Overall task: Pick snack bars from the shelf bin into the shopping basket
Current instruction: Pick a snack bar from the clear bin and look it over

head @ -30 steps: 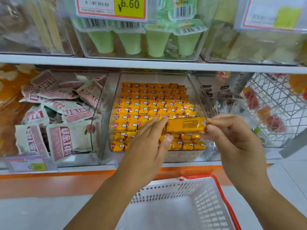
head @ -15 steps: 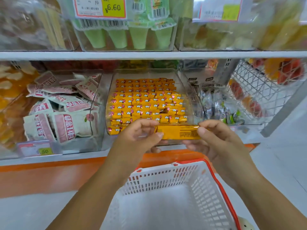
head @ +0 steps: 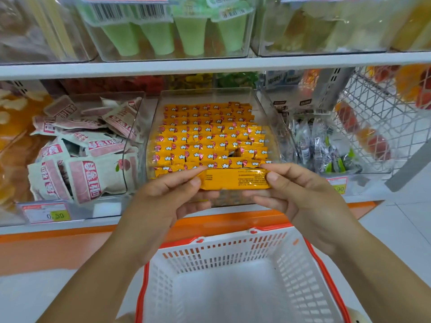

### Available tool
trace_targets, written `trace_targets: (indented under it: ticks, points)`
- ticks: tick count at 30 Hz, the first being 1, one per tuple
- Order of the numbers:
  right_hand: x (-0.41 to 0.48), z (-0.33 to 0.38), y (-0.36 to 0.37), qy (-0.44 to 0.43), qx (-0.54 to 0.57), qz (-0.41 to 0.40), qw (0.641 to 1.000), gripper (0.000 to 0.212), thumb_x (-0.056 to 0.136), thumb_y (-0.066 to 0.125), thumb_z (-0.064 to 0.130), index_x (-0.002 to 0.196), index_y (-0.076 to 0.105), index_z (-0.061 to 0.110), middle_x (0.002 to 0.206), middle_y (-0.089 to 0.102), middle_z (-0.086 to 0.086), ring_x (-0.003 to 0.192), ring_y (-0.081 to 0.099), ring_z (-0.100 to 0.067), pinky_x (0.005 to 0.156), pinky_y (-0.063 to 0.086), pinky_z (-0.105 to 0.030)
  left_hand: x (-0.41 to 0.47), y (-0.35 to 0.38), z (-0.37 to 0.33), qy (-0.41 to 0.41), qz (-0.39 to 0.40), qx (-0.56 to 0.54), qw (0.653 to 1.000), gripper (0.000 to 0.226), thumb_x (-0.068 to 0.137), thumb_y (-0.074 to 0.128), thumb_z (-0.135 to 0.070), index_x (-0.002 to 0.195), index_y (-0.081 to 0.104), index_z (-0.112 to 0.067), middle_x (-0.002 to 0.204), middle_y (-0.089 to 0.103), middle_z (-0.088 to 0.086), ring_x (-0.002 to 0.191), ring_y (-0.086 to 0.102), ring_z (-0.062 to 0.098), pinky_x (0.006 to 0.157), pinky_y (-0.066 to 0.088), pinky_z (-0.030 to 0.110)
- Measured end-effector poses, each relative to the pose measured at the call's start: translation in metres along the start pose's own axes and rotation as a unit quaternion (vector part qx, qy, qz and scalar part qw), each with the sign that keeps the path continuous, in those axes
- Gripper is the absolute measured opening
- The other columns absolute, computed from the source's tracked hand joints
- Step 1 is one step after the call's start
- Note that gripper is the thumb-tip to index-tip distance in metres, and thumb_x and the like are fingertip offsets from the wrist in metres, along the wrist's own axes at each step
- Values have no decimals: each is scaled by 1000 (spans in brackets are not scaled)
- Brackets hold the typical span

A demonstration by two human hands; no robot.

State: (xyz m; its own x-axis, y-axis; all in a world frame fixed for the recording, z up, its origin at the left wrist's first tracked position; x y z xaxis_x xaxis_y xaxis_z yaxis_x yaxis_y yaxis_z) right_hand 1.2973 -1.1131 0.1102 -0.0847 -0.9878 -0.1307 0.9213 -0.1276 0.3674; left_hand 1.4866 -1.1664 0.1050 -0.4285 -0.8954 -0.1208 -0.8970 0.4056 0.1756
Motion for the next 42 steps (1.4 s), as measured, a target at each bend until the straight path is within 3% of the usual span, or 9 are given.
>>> trace_targets:
  ticks: [5, 9, 12, 19, 26, 29, 31, 37, 42]
  points:
    - [-2, 1, 5, 5, 10, 26, 1000, 38, 81, 57, 3, 119, 64, 7, 105, 72, -22, 97, 72, -34, 78, 60, -29, -2, -9, -5, 21, -18, 26, 999, 40, 78, 60, -13, 116, 69, -23, 103, 76, 8, 98, 73, 23, 79, 59, 27]
    - [-2, 7, -1, -49, -58, -26, 997, 2, 70, 70, 24, 69, 71, 25, 75, 73, -1, 79, 74, -27, 77, 60, -34, -6, -17, -9, 47, -112, 75, 990, 13, 81, 65, -24, 78, 77, -27, 85, 76, -2, 83, 75, 21, 88, 56, 39]
    - [-4, 8, -5, -77, -66, -62, 993, 11, 67, 71, 29, 60, 63, 27, 70, 68, 2, 74, 73, -26, 87, 57, -40, -10, -10, -13, 63, -135, 61, 987, 32, 92, 60, -11, 63, 68, -25, 82, 74, -5, 83, 75, 18, 90, 53, 38]
    - [-7, 13, -4, -110, -89, -77, 987, 14, 88, 59, 3, 92, 48, 10, 64, 66, 1, 69, 73, -26, 70, 61, -36, -14, -1, -24, 132, -135, 97, 977, 15, 94, 56, -3, 91, 58, -17, 67, 65, -9, 66, 70, 10, 73, 61, 30]
    - [-4, 4, -5, -64, -93, -49, 992, 25, 73, 69, 26, 91, 63, 8, 82, 74, -12, 84, 74, -35, 64, 60, -27, -9, 0, -9, 56, -99, 55, 992, 26, 78, 67, -23, 104, 71, -24, 91, 77, -5, 83, 75, 15, 69, 59, 22]
    - [-1, 0, -1, -53, -65, -21, 996, 51, 56, 87, 36, 93, 63, 11, 95, 74, -17, 88, 73, -39, 67, 58, -26, -6, -1, -8, 48, -102, 64, 991, 30, 75, 73, -16, 103, 70, -25, 98, 77, -7, 80, 75, 16, 68, 58, 21]
    - [1, -1, -1, -53, -51, -11, 997, 50, 51, 92, 34, 89, 66, 16, 96, 73, -19, 87, 73, -40, 69, 58, -26, -5, -4, -7, 52, -110, 55, 991, 24, 76, 73, -11, 97, 72, -24, 99, 76, -8, 79, 74, 17, 65, 58, 21]
    - [1, 3, 1, -32, 8, 11, 999, 21, 63, 71, 15, 84, 73, 14, 81, 74, -11, 84, 74, -35, 64, 59, -25, -3, -6, -5, 37, -82, -11, 996, 30, 72, 66, -17, 101, 69, -10, 92, 76, 12, 86, 75, 28, 68, 60, 25]
    - [1, -3, -1, -3, 16, -1, 1000, 42, 66, 69, 18, 103, 64, -1, 100, 72, -25, 88, 74, -33, 67, 60, -27, -2, -5, -3, 28, -79, -40, 996, 27, 76, 62, -18, 101, 69, -9, 91, 75, 17, 87, 75, 29, 66, 58, 22]
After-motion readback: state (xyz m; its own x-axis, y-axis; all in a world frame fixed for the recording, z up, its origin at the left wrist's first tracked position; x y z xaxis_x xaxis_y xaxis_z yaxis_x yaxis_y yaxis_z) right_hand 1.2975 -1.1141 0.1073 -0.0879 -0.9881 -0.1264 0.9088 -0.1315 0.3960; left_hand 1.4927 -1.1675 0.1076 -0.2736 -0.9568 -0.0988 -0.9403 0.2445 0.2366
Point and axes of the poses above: each hand's wrist, its own x-axis towards the middle knuckle, its own y-axis out of the palm, z = x × y, the point moved 9 cm from there along x, towards the middle knuckle
